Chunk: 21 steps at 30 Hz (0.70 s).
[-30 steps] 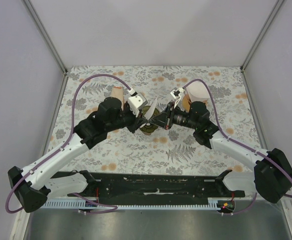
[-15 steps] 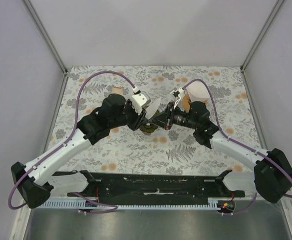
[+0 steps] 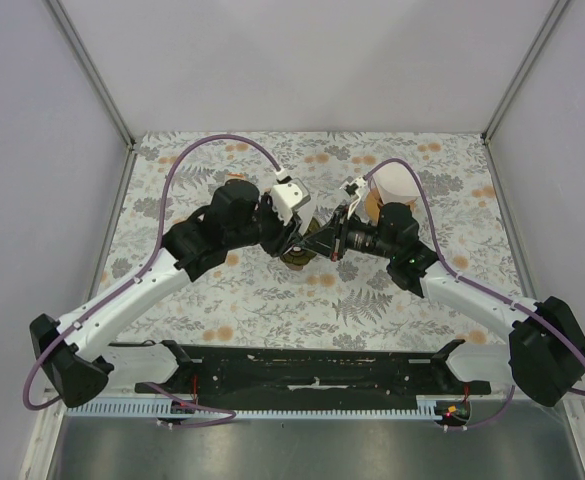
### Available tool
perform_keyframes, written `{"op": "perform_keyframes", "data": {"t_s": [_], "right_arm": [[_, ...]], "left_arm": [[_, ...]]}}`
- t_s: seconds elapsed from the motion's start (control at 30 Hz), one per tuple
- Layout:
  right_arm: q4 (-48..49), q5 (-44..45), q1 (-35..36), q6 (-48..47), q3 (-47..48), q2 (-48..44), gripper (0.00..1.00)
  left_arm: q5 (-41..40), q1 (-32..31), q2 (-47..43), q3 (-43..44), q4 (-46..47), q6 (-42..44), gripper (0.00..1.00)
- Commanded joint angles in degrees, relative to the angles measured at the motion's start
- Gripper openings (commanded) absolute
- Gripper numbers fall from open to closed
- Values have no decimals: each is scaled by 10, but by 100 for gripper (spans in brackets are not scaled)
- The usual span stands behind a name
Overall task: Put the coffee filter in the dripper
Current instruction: Place the coffee filter in the coffee dripper.
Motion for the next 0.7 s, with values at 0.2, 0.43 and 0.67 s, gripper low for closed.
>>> {"op": "perform_keyframes", "data": {"t_s": [0.2,0.43,0.67], "right_arm": [[15,-11,3,-17,35,0,0],[5,-9,6,-22,39,1,0],[1,-5,5,-19,39,4,0]], "left_arm": [[-38,-1,20,31,9,22,47],[-73,-3,25,41,-7,33,25],[-79,-3,20,43,-11,33,13]]}}
